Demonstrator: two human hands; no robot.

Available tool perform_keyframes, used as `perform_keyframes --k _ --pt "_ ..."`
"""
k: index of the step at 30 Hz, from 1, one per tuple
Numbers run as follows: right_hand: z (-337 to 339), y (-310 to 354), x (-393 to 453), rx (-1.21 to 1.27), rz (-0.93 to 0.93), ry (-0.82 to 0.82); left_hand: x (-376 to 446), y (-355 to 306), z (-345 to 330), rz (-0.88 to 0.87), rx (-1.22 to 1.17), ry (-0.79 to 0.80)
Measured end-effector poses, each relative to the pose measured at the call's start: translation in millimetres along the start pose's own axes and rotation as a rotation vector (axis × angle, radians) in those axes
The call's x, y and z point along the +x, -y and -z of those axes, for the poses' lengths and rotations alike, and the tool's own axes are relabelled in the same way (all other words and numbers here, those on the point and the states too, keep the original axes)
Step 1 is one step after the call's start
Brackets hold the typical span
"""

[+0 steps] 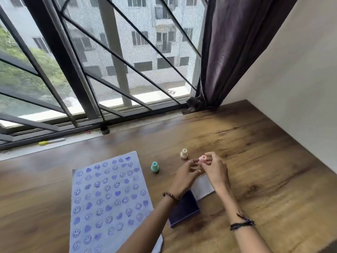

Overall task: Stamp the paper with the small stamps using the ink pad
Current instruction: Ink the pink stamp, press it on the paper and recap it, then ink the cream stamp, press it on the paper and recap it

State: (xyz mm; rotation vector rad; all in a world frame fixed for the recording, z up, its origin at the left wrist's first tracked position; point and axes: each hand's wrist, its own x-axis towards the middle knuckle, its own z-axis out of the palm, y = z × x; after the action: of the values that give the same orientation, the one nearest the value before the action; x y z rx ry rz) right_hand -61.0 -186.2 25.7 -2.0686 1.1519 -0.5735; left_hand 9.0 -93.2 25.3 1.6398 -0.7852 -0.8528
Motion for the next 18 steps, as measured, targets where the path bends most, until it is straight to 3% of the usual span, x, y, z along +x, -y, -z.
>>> perform_keyframes --k 5,8,10,13,18 --pt "-10 -6 3 -0.139 -0.015 0.008 4 2 -10 -0.039 0.156 0.006" --pt "-11 -1 -10 -0.208 0.032 -0.102 -3 11 -2 0.058 0.063 -0.197" --pt "-12 7 -20 -0.221 0.191 -0.194 -2 19 9 0.118 0.069 -0.342" --pt "-19 22 -20 -0.229 0.304 -0.116 3 19 23 0.178 0.052 -0.386" --pt "-39 37 3 -0.238 0.216 0.068 10 9 29 0.117 0.085 -0.286"
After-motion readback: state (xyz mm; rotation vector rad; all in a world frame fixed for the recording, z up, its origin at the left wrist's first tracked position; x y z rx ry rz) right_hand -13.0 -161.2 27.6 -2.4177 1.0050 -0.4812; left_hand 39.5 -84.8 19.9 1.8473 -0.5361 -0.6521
